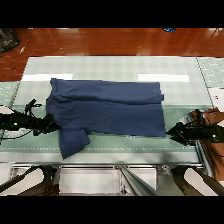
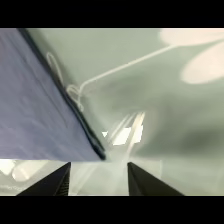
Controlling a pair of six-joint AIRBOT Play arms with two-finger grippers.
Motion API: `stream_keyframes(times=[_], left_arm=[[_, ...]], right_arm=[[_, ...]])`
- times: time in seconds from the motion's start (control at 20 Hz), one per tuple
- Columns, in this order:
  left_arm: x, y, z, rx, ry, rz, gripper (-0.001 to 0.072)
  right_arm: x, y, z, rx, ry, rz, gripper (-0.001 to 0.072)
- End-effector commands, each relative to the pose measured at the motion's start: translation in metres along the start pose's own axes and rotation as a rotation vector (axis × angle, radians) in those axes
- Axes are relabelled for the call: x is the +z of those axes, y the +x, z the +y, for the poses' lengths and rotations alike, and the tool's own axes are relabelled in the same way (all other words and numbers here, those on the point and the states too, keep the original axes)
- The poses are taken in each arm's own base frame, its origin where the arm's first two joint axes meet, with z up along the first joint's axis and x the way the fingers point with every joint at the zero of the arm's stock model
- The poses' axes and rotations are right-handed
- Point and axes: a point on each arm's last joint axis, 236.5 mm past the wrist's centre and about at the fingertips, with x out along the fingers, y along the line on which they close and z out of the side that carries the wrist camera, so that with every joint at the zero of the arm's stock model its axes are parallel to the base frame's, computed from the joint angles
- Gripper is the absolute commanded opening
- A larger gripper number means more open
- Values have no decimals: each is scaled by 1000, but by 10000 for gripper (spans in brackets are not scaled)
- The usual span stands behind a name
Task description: Fold the shirts.
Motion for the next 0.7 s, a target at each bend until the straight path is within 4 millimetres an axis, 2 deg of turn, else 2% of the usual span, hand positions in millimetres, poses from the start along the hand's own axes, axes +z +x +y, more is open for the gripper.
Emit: stream_keyframes(times=[0.0, 0.1, 0.15, 0.25, 0.4, 0.55, 0.65], left_arm=[[-1, 0, -1, -4, 5, 3, 19], [-1, 0, -1, -4, 5, 3, 19], [-1, 0, -1, -4, 17, 5, 18], [1, -2, -2, -4, 36, -2, 19], [24, -23, -17, -15, 81, -62, 19], [78, -67, -47, -19, 163, -232, 18], [116, -92, -68, -26, 186, -339, 18]], right_arm=[[10, 27, 15, 10, -23, 2, 407], [28, 38, 36, 37, -40, -39, 407], [35, 40, 48, 44, -65, -52, 371], [40, 36, 68, 49, -181, -46, 42], [52, 6, 95, 67, -298, -63, 28], [85, -29, 116, 40, -353, -174, 28], [106, -42, 135, 57, -371, -223, 28]])
